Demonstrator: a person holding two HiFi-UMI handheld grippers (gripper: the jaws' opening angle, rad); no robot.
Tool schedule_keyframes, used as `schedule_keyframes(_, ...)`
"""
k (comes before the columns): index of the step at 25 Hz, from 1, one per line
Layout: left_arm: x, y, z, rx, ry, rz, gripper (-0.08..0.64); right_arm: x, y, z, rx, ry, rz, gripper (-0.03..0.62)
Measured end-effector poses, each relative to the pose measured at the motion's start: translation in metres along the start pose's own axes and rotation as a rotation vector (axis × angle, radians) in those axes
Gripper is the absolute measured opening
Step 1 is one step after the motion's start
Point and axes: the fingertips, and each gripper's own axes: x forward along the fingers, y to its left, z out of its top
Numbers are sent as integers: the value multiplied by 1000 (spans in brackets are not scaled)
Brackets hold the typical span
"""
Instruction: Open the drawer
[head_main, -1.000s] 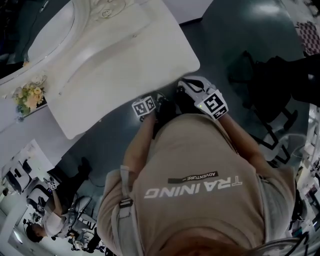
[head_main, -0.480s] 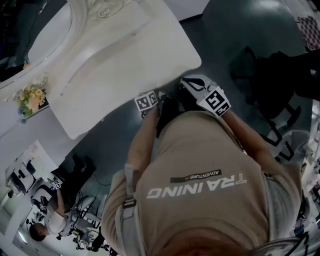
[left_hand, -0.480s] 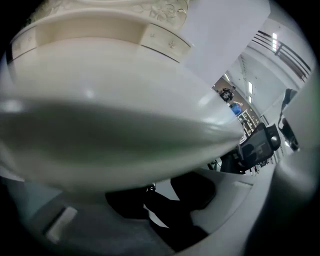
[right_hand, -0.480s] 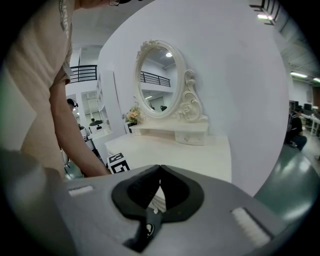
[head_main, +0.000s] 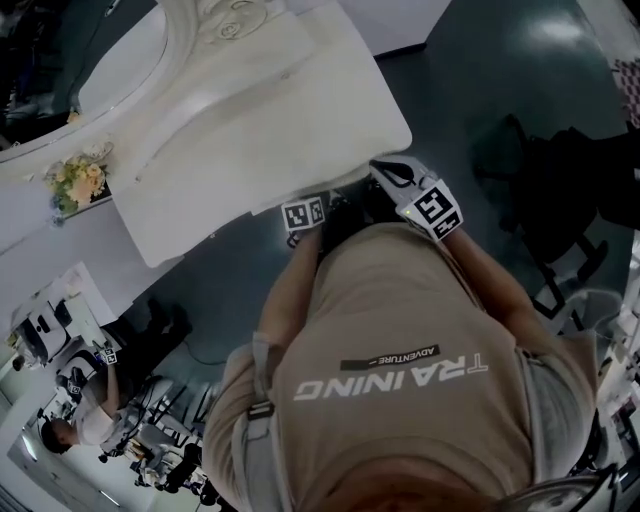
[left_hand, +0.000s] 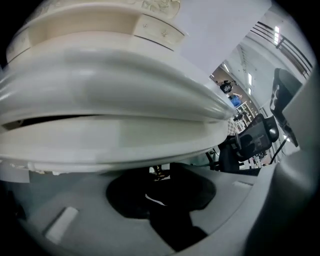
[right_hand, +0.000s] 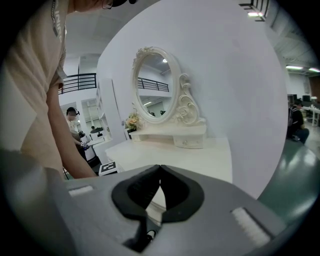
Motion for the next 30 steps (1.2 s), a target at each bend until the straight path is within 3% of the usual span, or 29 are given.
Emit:
schedule_keyframes(5,3,-12,-12,-15,-13,8,135,9,-22,-6,-18,-29,16,3)
schedule_keyframes(16,2,-20,-32,5,12,12,135,13,-16,-25,5,-8,56,3)
schedule_keyframes(25,-19,-13,-62,28,19,-38,133,0,36,-26,74,34,-23,3)
schedule_keyframes(30,-26,-12,-81,49,16,-62,133,-18,72,-31,56,62,-67,3)
